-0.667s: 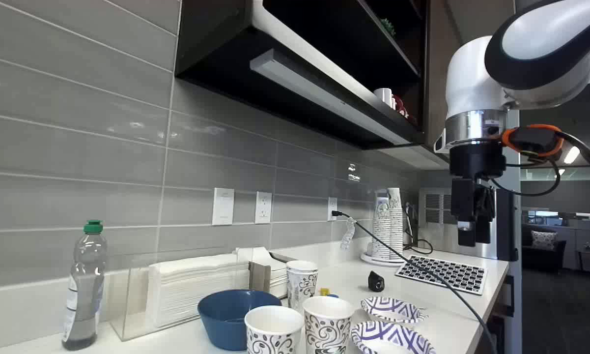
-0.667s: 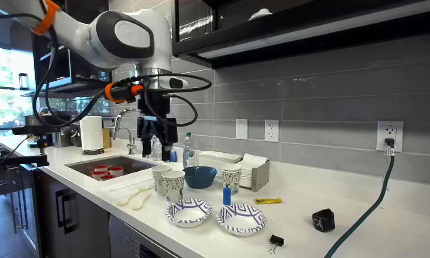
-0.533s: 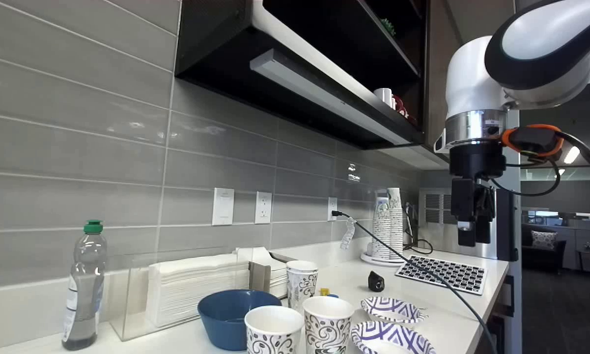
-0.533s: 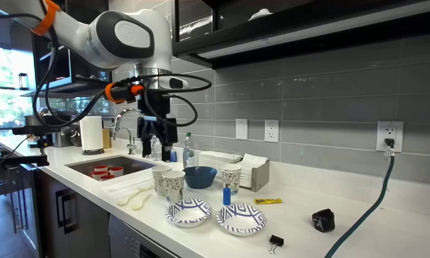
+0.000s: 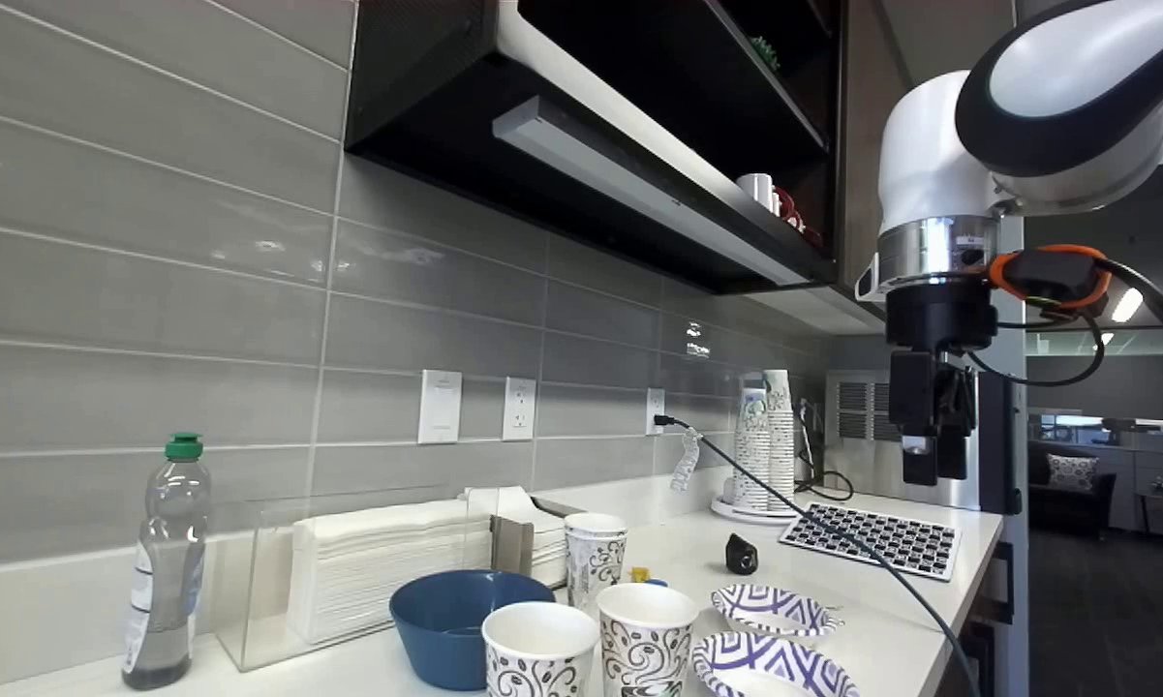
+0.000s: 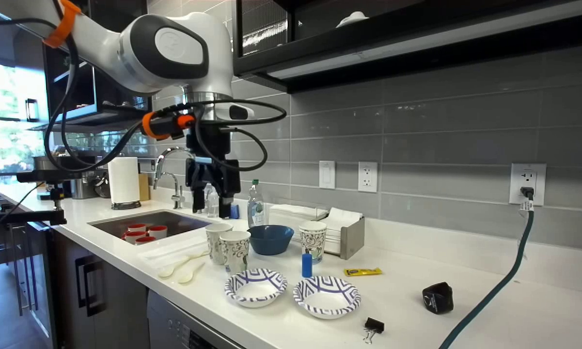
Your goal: Put the left plate on the right plate
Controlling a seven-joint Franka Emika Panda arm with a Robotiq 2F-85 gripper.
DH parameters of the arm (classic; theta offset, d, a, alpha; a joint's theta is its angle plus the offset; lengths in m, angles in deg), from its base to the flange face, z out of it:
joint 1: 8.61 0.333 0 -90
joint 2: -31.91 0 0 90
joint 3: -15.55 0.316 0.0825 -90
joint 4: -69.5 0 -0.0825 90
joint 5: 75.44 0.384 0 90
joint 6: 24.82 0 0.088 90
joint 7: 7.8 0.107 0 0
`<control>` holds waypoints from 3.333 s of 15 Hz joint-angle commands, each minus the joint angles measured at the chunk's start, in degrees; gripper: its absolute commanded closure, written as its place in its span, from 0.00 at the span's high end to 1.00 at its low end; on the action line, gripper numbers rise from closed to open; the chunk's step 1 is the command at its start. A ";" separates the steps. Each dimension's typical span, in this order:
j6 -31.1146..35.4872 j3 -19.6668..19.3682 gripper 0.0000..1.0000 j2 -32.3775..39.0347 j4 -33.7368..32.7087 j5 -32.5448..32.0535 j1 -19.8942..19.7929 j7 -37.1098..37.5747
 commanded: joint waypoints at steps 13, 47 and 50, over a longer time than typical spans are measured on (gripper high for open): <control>3.09 -1.59 1.00 2.25 1.98 2.65 -0.14 -0.04; 35.66 -3.37 0.59 35.24 -1.11 4.75 -2.56 5.57; 35.56 -3.60 0.38 36.21 -2.13 4.24 -2.79 5.99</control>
